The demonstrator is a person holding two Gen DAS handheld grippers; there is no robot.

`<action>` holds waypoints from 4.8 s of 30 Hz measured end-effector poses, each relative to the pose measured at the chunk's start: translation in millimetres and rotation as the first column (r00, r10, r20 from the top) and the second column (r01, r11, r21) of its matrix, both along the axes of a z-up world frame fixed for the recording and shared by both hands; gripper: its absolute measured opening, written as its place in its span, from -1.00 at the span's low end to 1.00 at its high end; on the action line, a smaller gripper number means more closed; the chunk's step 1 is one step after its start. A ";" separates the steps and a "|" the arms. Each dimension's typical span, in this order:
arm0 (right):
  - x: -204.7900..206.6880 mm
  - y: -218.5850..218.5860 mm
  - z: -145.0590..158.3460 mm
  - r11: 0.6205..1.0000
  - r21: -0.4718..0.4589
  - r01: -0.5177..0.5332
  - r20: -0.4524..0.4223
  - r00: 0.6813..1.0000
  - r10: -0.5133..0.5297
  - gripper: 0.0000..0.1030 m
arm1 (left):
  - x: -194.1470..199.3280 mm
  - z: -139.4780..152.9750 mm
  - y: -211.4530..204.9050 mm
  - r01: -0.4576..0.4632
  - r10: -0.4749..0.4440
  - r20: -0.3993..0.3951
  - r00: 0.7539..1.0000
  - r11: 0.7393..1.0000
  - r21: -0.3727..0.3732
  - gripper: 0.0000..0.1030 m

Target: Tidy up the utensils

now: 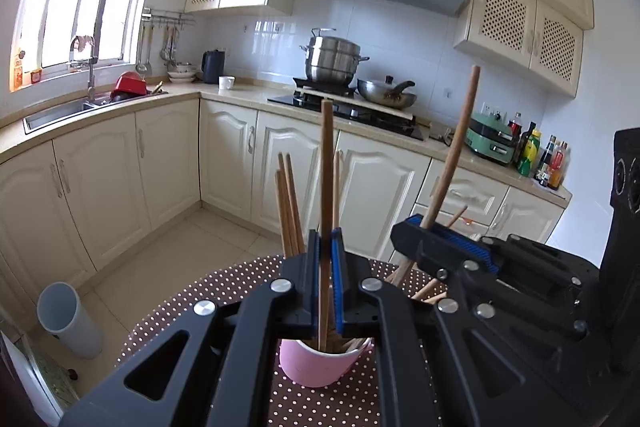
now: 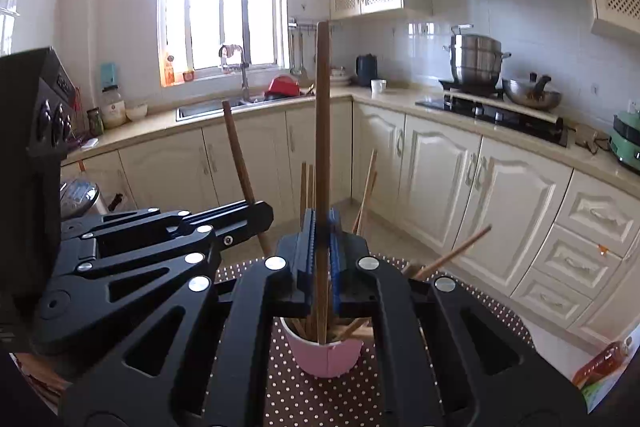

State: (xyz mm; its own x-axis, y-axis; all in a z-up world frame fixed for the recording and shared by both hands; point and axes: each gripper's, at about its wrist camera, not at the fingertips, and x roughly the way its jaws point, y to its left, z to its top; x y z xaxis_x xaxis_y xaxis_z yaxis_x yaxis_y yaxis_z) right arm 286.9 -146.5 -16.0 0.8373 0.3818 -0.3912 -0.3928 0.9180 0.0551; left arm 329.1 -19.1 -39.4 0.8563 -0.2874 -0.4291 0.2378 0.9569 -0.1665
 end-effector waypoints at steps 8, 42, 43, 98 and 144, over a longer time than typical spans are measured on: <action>6.2 -5.5 -18.2 1.000 -0.001 0.016 -0.051 0.999 -0.016 -0.86 | 8.5 -12.9 -1.6 -0.019 0.019 -0.037 0.999 1.000 0.018 -0.63; -180.9 -29.6 31.7 0.991 0.068 0.119 0.205 0.970 -0.130 0.46 | -206.7 47.5 15.0 -0.248 0.209 0.242 0.947 0.958 0.143 0.46; -185.1 -29.5 32.2 0.990 0.067 0.121 0.210 0.969 -0.133 0.49 | -212.7 49.6 15.9 -0.251 0.213 0.244 0.946 0.958 0.139 0.49; -264.9 -27.8 31.5 0.985 0.085 0.152 0.313 0.934 -0.171 0.82 | -307.8 56.8 8.9 -0.326 0.263 0.397 0.880 0.940 0.100 0.54; -262.2 -25.1 29.6 0.982 0.082 0.171 0.302 0.935 -0.188 0.82 | -299.7 52.9 4.4 -0.331 0.259 0.403 0.878 0.936 0.120 0.54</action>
State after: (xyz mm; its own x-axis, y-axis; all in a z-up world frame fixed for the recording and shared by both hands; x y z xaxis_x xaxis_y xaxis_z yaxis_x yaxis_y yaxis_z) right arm 24.7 -171.6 13.5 0.9700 0.2268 -0.0878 -0.2269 0.9739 0.0086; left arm 29.4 -14.7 13.4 0.9954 0.0550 -0.0789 -0.0503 0.9969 0.0598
